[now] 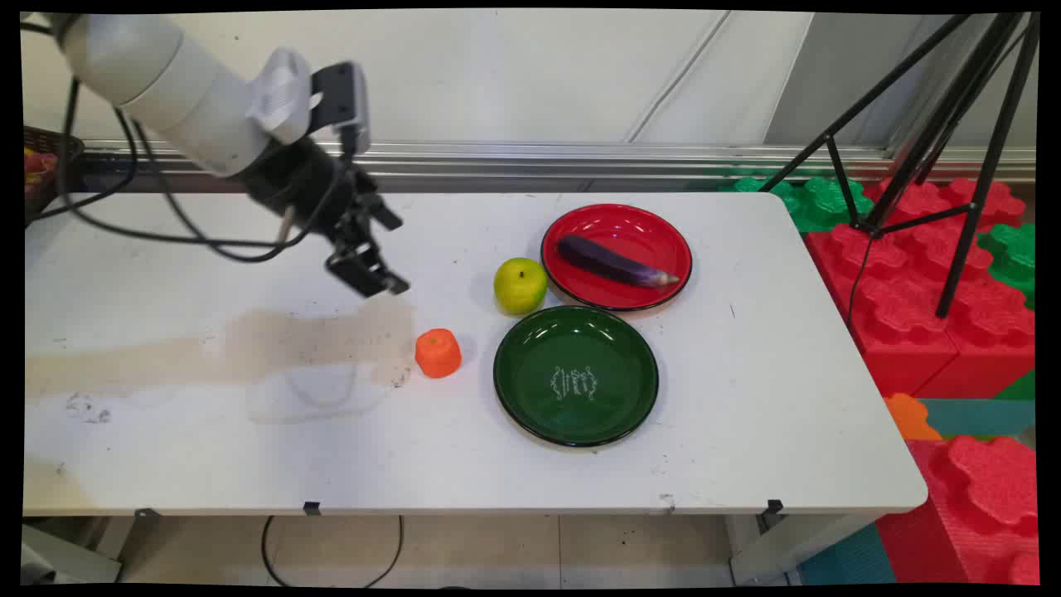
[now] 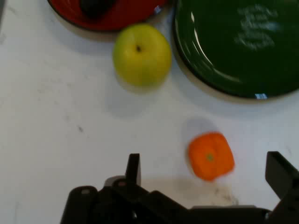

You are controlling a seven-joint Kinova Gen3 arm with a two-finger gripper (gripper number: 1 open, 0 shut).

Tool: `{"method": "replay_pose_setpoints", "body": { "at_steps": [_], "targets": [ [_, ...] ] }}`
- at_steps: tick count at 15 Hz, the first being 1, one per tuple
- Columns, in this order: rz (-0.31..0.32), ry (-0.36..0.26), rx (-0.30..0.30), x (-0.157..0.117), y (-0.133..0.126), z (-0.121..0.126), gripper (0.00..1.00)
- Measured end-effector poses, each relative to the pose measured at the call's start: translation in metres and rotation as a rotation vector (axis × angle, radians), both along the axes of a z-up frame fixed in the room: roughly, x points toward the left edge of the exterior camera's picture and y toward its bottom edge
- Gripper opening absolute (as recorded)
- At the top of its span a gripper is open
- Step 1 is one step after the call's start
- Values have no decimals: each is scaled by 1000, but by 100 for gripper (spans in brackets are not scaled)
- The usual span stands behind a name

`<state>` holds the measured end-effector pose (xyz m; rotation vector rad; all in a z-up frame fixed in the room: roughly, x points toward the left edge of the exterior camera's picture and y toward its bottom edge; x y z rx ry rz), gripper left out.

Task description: Pick up the eggplant from the red plate

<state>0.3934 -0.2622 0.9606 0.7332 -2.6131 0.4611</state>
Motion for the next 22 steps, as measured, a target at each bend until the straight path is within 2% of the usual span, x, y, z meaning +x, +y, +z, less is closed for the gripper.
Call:
{"method": "replay_pose_setpoints", "body": {
  "at_steps": [5,11,15,22],
  "targets": [
    [23,13,-51,-35,-30,15,100],
    [21,-33,-84,-86,-75,22,100],
    [13,-80,-86,-113,-102,16,100],
    [-37,-162,-64,-153,-154,-10,100]
  ]
}}
